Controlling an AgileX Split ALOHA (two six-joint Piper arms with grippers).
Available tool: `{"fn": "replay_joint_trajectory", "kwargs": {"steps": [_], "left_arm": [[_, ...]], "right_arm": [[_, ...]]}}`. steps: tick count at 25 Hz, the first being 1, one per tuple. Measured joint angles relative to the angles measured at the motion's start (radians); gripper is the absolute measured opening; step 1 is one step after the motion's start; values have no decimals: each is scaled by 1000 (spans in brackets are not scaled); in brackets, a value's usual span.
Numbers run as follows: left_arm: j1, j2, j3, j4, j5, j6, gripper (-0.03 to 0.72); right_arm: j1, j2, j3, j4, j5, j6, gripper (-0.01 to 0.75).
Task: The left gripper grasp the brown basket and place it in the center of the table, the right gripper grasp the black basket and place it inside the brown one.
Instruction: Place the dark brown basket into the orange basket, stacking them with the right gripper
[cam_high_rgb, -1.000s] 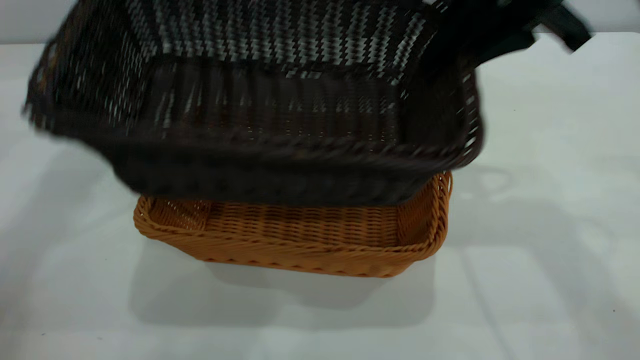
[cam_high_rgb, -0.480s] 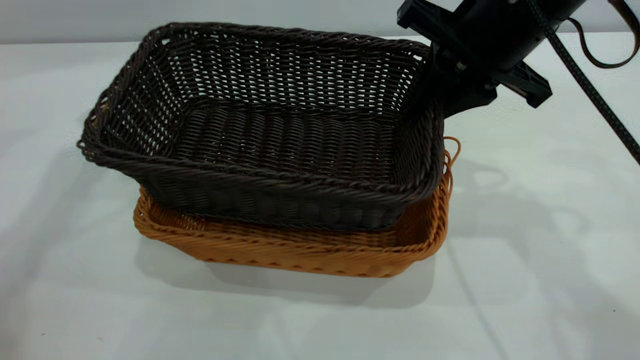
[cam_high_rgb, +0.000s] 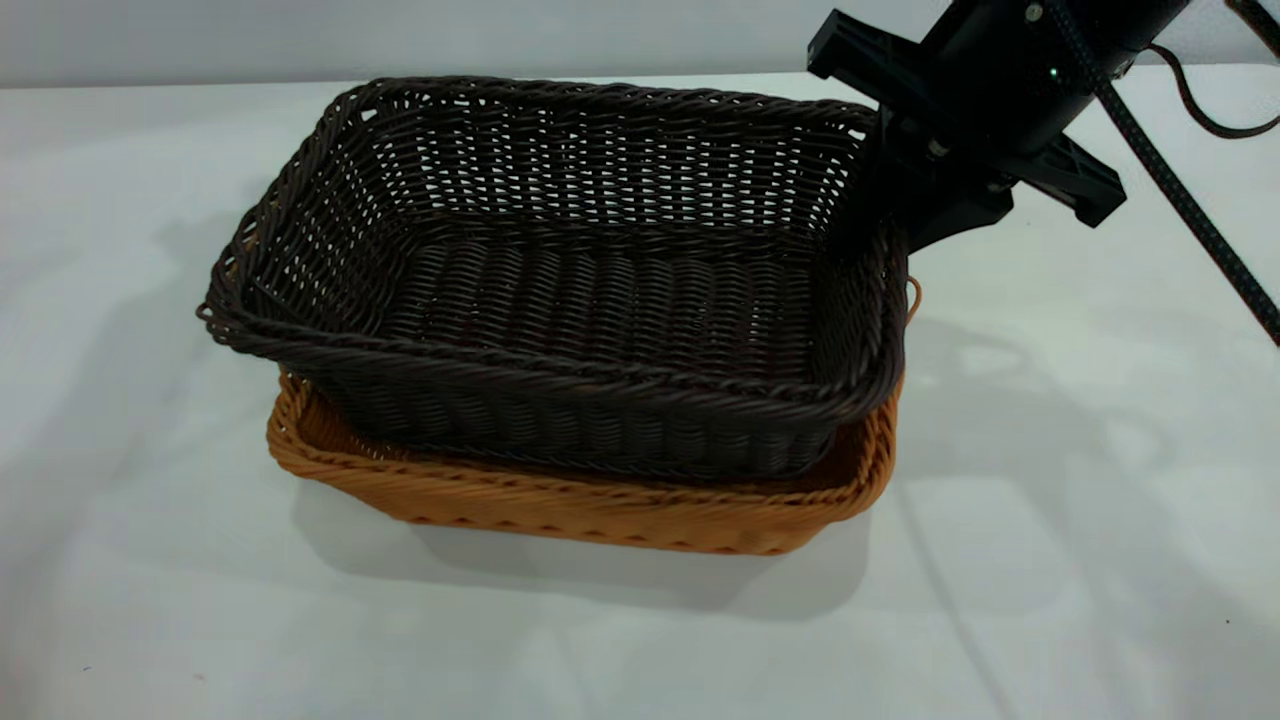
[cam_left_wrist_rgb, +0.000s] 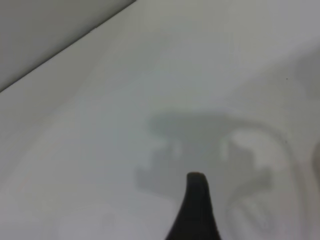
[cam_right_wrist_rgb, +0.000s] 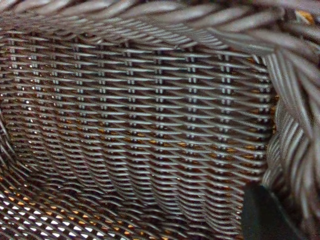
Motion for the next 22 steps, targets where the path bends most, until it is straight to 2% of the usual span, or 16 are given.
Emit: {"fn": "replay_joint_trajectory", "kwargs": {"steps": [6,9,11,17,20,22], "left_arm": [[0,0,0,0,-2,0,562],[0,0,0,0,-1,0,562],[0,0,0,0,-1,0,562],[0,0,0,13,-1,0,562],[0,0,0,55,-1,0,562],[0,0,0,90,-1,0,562]], "right_arm": [[0,53,-2,24,-11,-11,91],[0,58,-3,41,-16,-34,132],[0,58,-7,51,-16,-47,192],[0,57,-8,65,-28,-126,458],[0,39,-8,56,-46,-197,563],[0,4,-8,34,-67,-220,605]]}}
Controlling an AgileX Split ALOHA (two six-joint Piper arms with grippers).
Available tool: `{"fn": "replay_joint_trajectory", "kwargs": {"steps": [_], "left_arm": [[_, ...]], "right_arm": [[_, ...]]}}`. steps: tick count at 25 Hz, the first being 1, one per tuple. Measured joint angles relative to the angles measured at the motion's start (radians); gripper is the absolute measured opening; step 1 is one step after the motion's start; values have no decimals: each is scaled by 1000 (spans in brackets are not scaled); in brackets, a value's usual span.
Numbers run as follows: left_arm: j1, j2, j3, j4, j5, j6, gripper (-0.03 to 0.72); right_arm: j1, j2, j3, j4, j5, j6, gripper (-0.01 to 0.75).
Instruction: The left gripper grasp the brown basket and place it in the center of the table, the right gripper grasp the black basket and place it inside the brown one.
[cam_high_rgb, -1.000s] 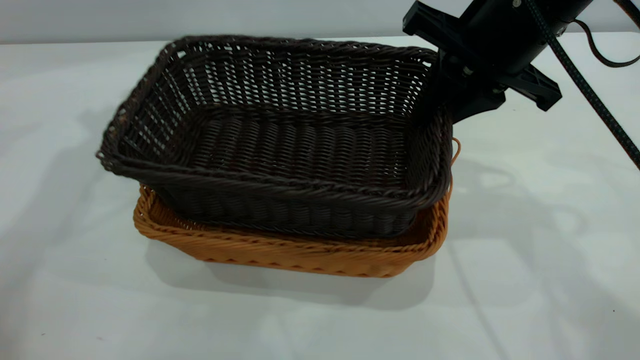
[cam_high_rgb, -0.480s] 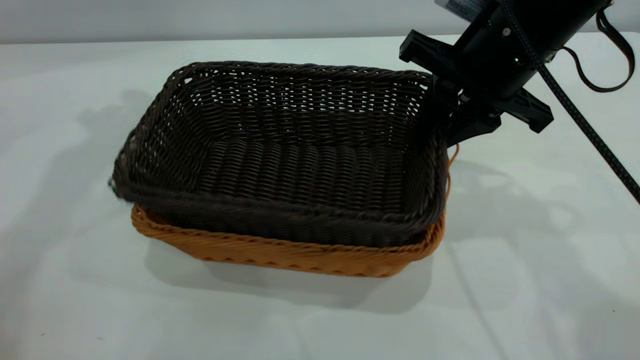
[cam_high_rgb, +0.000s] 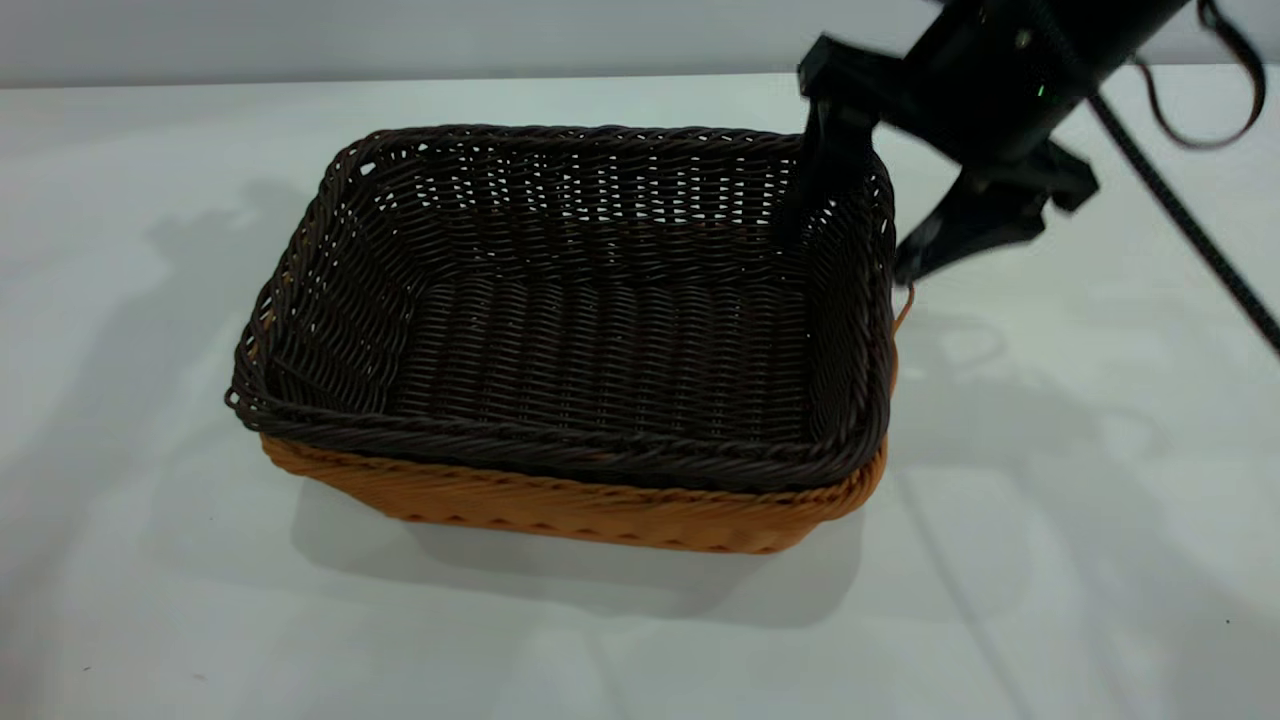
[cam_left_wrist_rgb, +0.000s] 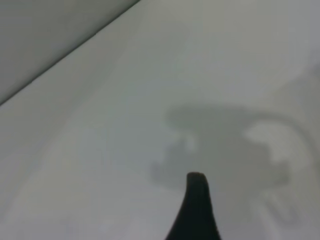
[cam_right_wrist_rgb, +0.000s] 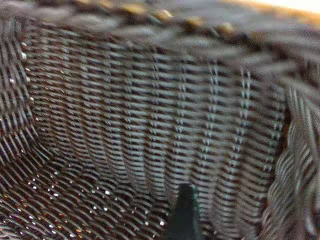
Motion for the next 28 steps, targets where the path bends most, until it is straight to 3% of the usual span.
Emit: {"fn": "replay_joint_trajectory", "kwargs": {"steps": [6,13,21,28], "left_arm": [[-2,-33,0,25,7,-10,562],[-27,-183,0,26,128,-67,562],[-45,-439,0,26,415,-217,562],[-45,-663,2,28,575,-400,562]], "right_arm": [[-51,-210,0,-136,-27,6,622],[-85,-612,0,-313,18,10,599],[-85,-1088,0,-364,298,11,594],[-85,-1401,29,-378,504,31,594]]}}
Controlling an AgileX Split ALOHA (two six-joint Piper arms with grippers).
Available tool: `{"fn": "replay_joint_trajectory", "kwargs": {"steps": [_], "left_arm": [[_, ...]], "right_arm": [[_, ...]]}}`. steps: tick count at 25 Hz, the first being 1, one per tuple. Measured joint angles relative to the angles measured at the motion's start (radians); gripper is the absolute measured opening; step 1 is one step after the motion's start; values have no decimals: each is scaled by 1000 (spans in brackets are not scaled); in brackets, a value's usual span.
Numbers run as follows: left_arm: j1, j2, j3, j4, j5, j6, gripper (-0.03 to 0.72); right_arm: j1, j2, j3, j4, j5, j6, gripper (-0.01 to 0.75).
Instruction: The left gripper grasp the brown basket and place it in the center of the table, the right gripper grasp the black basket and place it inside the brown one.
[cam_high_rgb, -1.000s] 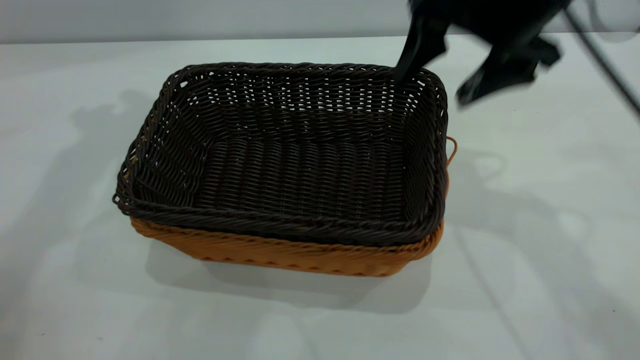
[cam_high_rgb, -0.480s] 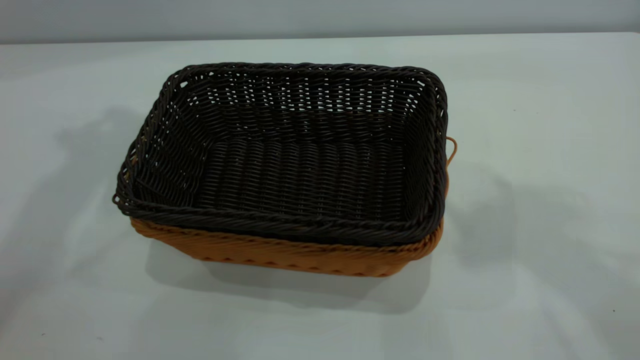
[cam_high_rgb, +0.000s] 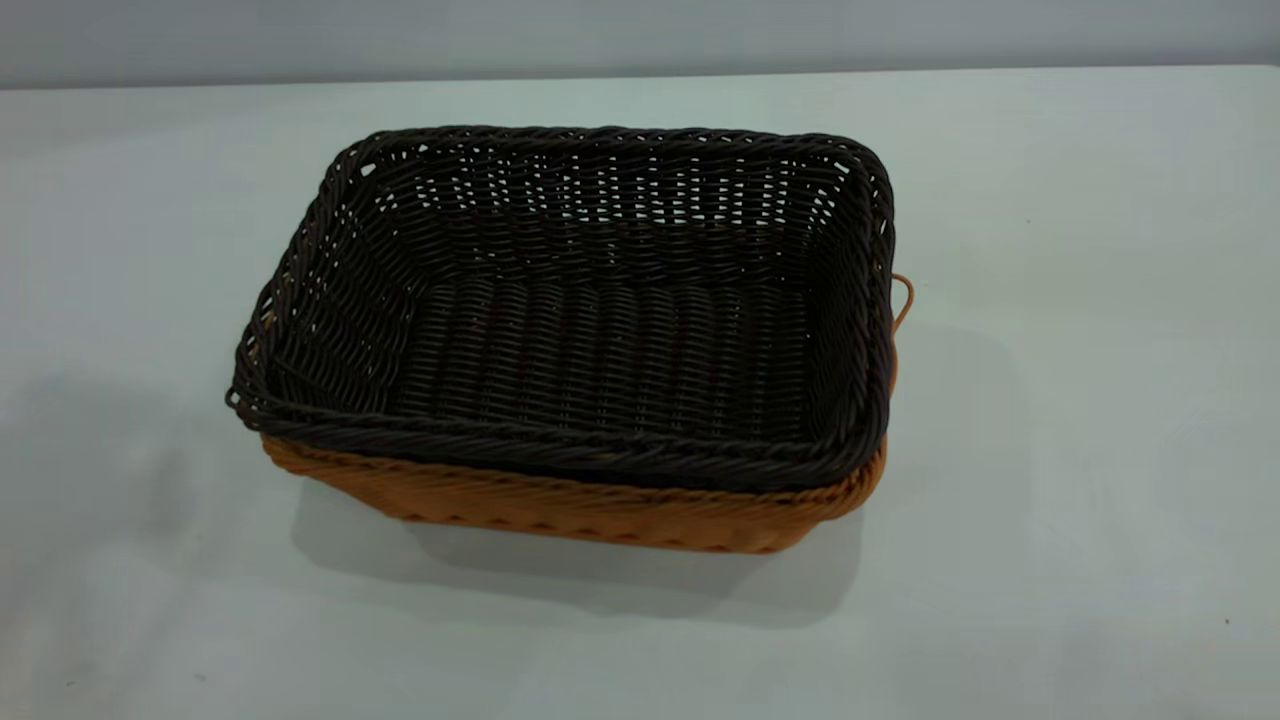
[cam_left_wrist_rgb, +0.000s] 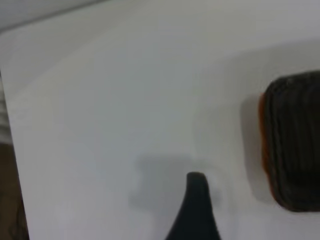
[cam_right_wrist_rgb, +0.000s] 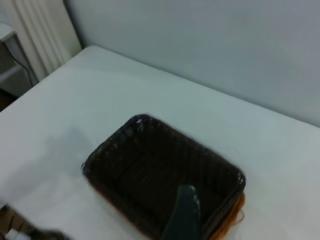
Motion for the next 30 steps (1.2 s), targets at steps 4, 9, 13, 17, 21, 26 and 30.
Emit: {"fn": "replay_joint_trajectory", "kwargs": {"steps": [4,9,13,17,21,26,30], "left_arm": [[0,-122,44,1,1,-15,562],[0,-313,187,1,1,-18,562],[0,-470,326,0,1,-18,562],[0,-611,463,-2,1,-18,562],[0,-729,588,-3,1,-18,562],[0,-857,717,-3,1,-20,562],[0,-960,792,-6,1,-43,562]], "right_arm": [[0,-124,89,-7,81,6,594],[0,-280,212,-19,125,18,594],[0,-406,313,-76,130,38,594],[0,-500,432,-198,128,66,594],[0,-550,539,-286,96,82,594],[0,-580,581,-302,69,93,594],[0,-602,582,-302,59,122,594]]}}
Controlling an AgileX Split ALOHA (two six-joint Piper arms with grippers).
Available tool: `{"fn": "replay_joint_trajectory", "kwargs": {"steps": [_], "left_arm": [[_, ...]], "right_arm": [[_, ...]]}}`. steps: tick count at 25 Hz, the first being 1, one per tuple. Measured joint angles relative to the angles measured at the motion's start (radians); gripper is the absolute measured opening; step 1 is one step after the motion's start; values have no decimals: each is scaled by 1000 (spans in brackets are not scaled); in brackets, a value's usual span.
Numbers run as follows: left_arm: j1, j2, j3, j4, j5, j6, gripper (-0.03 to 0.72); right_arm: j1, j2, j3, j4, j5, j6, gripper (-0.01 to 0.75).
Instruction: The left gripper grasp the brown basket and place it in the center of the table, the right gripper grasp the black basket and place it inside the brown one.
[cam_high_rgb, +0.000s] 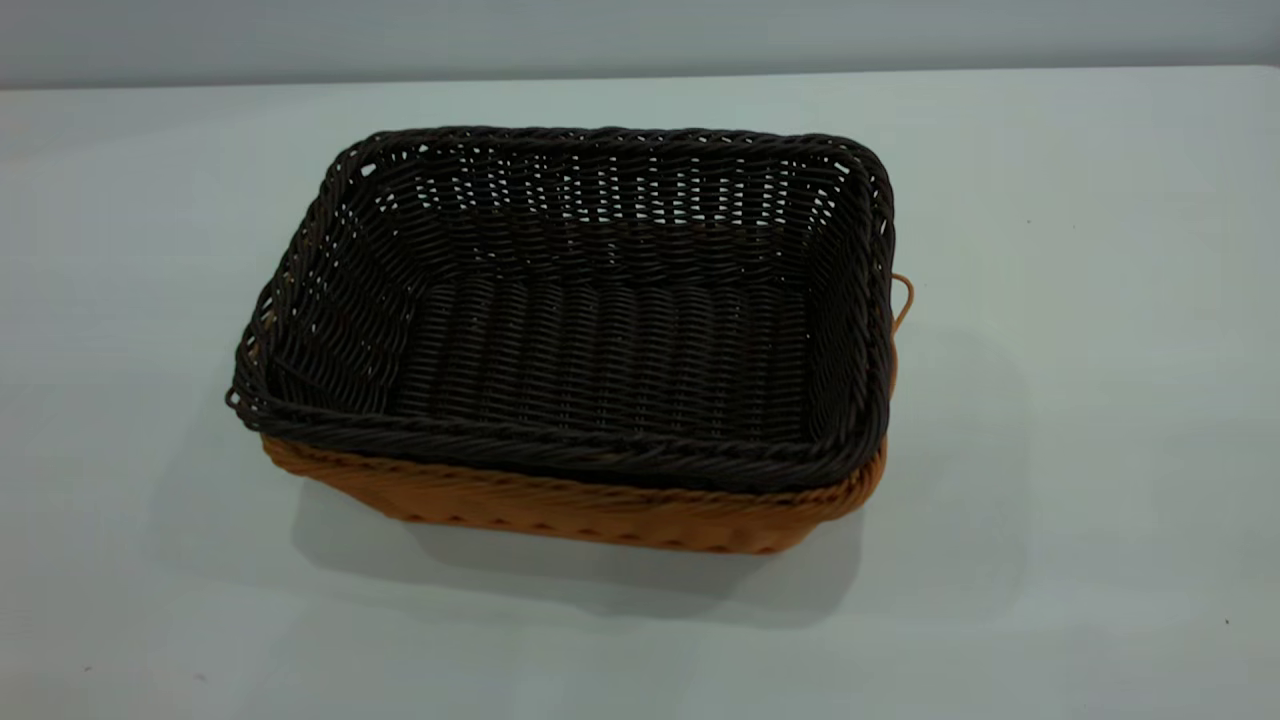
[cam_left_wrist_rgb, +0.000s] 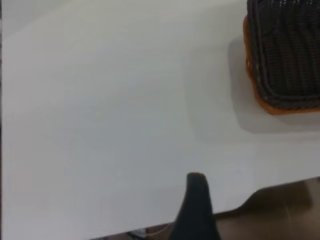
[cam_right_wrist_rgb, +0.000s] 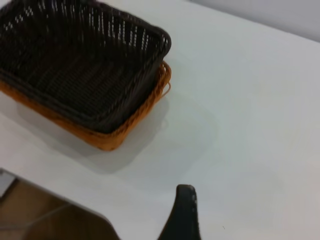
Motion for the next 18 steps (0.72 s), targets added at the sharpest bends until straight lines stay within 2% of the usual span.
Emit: {"fn": "replay_joint_trajectory", "kwargs": {"steps": [9,18], "left_arm": [[0,-196,176,-36,-7,-23,562],[0,-262,301,-47,-50,-23,562]], "right_arm": [[0,-6,0,-1,-3,18,594],[0,-6,0,-2,-4,22,594]]}}
